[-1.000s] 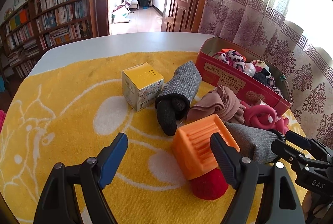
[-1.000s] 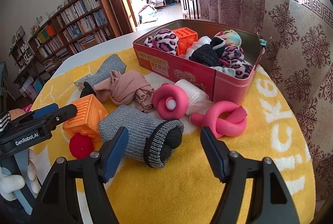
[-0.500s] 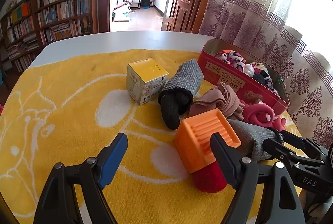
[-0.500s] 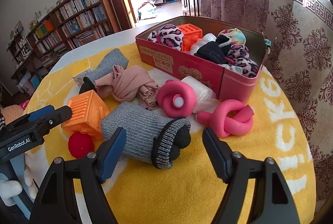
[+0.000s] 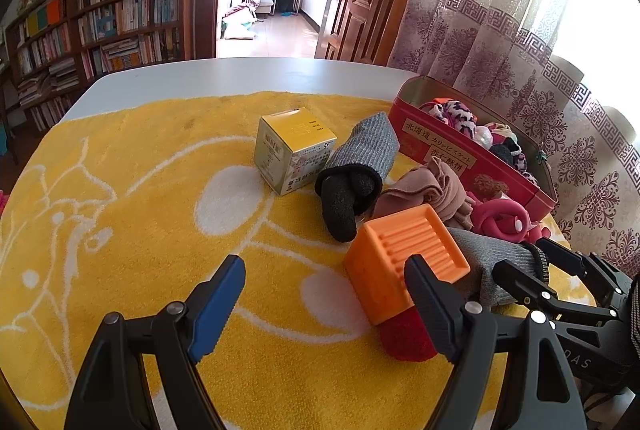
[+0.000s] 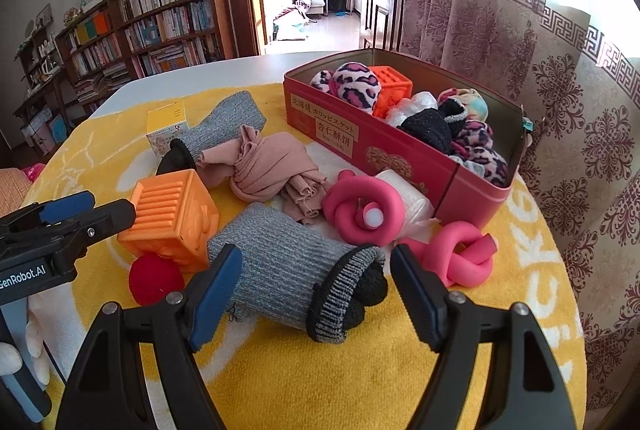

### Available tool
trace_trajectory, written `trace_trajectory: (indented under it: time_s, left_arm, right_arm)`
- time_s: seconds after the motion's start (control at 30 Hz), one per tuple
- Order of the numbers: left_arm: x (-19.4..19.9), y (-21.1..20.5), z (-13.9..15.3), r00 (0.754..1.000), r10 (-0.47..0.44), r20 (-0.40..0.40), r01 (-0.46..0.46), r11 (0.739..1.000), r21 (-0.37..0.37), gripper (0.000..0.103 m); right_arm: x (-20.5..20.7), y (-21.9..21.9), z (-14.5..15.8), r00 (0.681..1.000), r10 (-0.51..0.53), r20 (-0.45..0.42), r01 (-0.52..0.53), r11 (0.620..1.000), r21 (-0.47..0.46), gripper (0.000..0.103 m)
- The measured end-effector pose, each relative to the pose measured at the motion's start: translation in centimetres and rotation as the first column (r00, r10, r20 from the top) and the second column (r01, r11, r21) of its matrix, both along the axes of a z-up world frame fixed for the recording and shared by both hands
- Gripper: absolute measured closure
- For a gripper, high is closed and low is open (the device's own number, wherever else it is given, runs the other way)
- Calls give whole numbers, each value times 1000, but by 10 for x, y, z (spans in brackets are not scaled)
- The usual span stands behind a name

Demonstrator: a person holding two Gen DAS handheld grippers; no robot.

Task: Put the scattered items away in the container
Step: 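Grasp the grey sock with the right tool while the left tool grasps the orange block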

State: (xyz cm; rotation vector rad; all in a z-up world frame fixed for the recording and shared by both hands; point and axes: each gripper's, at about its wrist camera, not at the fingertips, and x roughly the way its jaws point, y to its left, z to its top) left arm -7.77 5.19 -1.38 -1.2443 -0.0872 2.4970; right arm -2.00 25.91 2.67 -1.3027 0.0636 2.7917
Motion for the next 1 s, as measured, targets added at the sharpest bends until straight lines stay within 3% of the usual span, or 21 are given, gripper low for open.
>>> trace_trajectory:
  time_s: [0.33, 0.77, 1.0]
  left_arm:
    - [1, -1, 0, 1000, 4, 9, -4, 1000, 2, 19]
    - [3, -5, -1, 1000, 5, 18, -5, 1000, 24, 19]
    - [2, -6, -2, 1000, 5, 19, -6, 999, 39, 19]
  right_arm:
    - [-4, 7, -4, 1000, 6, 8, -6, 999, -39, 21]
    - [-10, 16, -11, 999, 24, 46, -15, 984, -177, 20]
    - [-12, 12, -14, 997, 25, 74, -12, 985, -174, 14]
